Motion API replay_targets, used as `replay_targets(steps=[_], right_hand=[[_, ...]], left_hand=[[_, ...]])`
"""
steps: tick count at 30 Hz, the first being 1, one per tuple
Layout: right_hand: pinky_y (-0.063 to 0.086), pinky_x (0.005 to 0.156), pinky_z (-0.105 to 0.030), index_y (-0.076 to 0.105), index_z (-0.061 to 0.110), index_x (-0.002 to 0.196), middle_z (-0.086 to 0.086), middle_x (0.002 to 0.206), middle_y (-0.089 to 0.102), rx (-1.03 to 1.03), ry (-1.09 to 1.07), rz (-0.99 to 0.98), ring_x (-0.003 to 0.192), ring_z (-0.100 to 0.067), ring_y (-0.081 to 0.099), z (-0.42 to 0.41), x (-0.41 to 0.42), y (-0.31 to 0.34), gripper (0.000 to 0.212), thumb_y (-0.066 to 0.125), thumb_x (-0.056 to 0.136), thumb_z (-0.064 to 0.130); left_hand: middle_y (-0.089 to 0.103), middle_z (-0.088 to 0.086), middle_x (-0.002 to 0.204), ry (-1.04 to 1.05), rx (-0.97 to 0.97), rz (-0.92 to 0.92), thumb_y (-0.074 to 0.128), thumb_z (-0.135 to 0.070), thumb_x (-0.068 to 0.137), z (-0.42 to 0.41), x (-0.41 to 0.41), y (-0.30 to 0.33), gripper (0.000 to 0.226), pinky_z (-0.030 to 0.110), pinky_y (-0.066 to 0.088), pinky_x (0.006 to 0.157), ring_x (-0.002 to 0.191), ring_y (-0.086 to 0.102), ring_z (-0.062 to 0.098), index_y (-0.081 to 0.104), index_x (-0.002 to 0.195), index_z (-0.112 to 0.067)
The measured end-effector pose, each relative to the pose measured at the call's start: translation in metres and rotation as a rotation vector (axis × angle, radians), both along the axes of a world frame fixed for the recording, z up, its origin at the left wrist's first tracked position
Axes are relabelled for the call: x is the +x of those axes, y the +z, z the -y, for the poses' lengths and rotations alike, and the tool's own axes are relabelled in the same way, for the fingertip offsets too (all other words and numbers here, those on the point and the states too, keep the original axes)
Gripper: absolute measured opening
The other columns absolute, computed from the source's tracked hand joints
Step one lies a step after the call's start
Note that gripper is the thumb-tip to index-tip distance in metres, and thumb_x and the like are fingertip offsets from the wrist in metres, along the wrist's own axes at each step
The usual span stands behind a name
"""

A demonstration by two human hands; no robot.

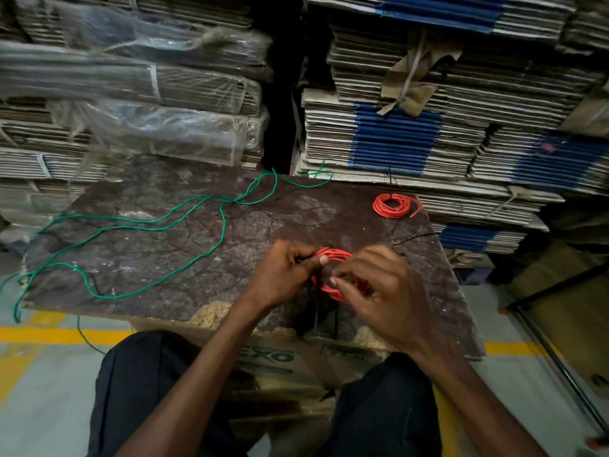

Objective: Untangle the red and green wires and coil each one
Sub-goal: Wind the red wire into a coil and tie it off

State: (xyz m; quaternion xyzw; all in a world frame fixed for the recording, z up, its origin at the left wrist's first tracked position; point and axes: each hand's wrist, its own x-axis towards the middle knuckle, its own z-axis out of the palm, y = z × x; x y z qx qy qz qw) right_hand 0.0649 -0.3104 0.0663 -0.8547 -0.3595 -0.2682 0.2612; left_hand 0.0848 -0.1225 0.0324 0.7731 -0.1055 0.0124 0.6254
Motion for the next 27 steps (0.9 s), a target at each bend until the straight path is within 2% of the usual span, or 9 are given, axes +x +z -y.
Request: replay_targets(steps=[3, 7, 9, 12, 15, 18, 21, 24, 27], right_hand=[[0.05, 0.074, -0.038, 0.075, 0.025, 0.095, 0.011, 0.092, 0.069, -0.061, 0.051, -0.063, 0.089, -0.017, 0.059, 0.001, -0.001, 0.0, 0.014, 0.074, 0.081, 0.025], [0.048, 0.075, -0.036, 0.076, 0.034, 0.101, 0.016, 0.094, 0.064, -0.109, 0.1, -0.086, 0.091, -0.014, 0.055, 0.001, -0.001, -0.002, 0.023, 0.074, 0.079, 0.031], [0.048, 0.076, -0.036, 0.077, 0.035, 0.098, 0.018, 0.093, 0.063, -0.054, 0.117, -0.117, 0.091, -0.013, 0.055, 0.002, 0.001, -0.003, 0.017, 0.074, 0.081, 0.034], [0.047, 0.08, -0.034, 0.078, 0.029, 0.092, 0.017, 0.093, 0.066, 0.089, 0.154, -0.233, 0.095, -0.016, 0.058, 0.0, 0.002, -0.006, 0.012, 0.077, 0.08, 0.029], [0.046, 0.089, -0.031, 0.078, 0.018, 0.087, 0.012, 0.094, 0.072, 0.291, 0.198, -0.418, 0.099, -0.016, 0.062, -0.001, 0.003, -0.007, 0.008, 0.078, 0.079, 0.018], [0.049, 0.082, -0.027, 0.077, 0.015, 0.086, 0.003, 0.088, 0.073, 0.483, 0.163, -0.594, 0.091, -0.014, 0.066, -0.001, 0.002, -0.005, 0.009, 0.078, 0.078, 0.014], [0.051, 0.07, -0.022, 0.074, 0.017, 0.089, -0.004, 0.082, 0.075, 0.756, 0.143, -0.774, 0.077, -0.013, 0.07, -0.005, -0.002, 0.0, 0.017, 0.077, 0.073, 0.017], [0.052, 0.07, -0.02, 0.072, 0.008, 0.095, -0.009, 0.081, 0.076, 0.887, 0.077, -0.761, 0.075, -0.015, 0.071, -0.009, 0.0, 0.0, 0.022, 0.077, 0.074, 0.01], [0.055, 0.072, -0.021, 0.076, 0.011, 0.095, -0.004, 0.085, 0.077, 0.887, -0.026, -0.665, 0.079, -0.012, 0.071, -0.011, 0.002, -0.002, 0.018, 0.076, 0.079, 0.003]], left_hand=[[0.068, 0.022, 0.072, 0.017, -0.042, -0.035, 0.061, -0.029, 0.088, 0.0, -0.001, 0.001, 0.034, 0.034, 0.04, 0.063, 0.064, 0.05, 0.016, 0.074, 0.094, 0.002], [0.065, 0.013, 0.068, 0.018, -0.085, -0.062, 0.06, -0.031, 0.084, 0.0, 0.0, 0.004, 0.037, 0.037, 0.042, 0.064, 0.064, 0.051, 0.02, 0.074, 0.09, 0.003], [0.067, 0.015, 0.069, 0.023, -0.064, -0.055, 0.06, -0.035, 0.082, 0.0, 0.0, 0.004, 0.037, 0.039, 0.045, 0.062, 0.065, 0.052, 0.019, 0.076, 0.09, -0.002], [0.072, 0.02, 0.077, 0.039, -0.023, -0.048, 0.062, -0.048, 0.079, -0.001, -0.001, 0.002, 0.043, 0.054, 0.054, 0.067, 0.069, 0.058, 0.018, 0.077, 0.092, -0.009], [0.074, 0.014, 0.08, 0.037, -0.036, -0.055, 0.063, -0.045, 0.08, 0.0, -0.003, 0.0, 0.03, 0.059, 0.053, 0.071, 0.073, 0.058, 0.016, 0.078, 0.094, -0.022], [0.071, 0.002, 0.076, 0.031, -0.073, -0.068, 0.062, -0.034, 0.082, 0.003, -0.005, 0.0, 0.02, 0.046, 0.052, 0.066, 0.073, 0.056, 0.015, 0.078, 0.093, -0.028], [0.069, 0.003, 0.073, 0.041, -0.05, -0.036, 0.063, -0.035, 0.082, 0.006, -0.006, -0.003, 0.017, 0.037, 0.045, 0.063, 0.07, 0.053, 0.013, 0.078, 0.089, -0.03], [0.073, 0.003, 0.072, 0.082, -0.032, -0.046, 0.063, -0.037, 0.081, 0.007, -0.006, -0.006, 0.017, 0.045, 0.05, 0.059, 0.065, 0.055, 0.011, 0.078, 0.084, -0.031], [0.068, -0.009, 0.061, 0.127, -0.021, -0.036, 0.065, -0.03, 0.085, 0.009, -0.009, -0.007, 0.019, 0.032, 0.044, 0.057, 0.057, 0.052, 0.004, 0.079, 0.083, -0.018]])
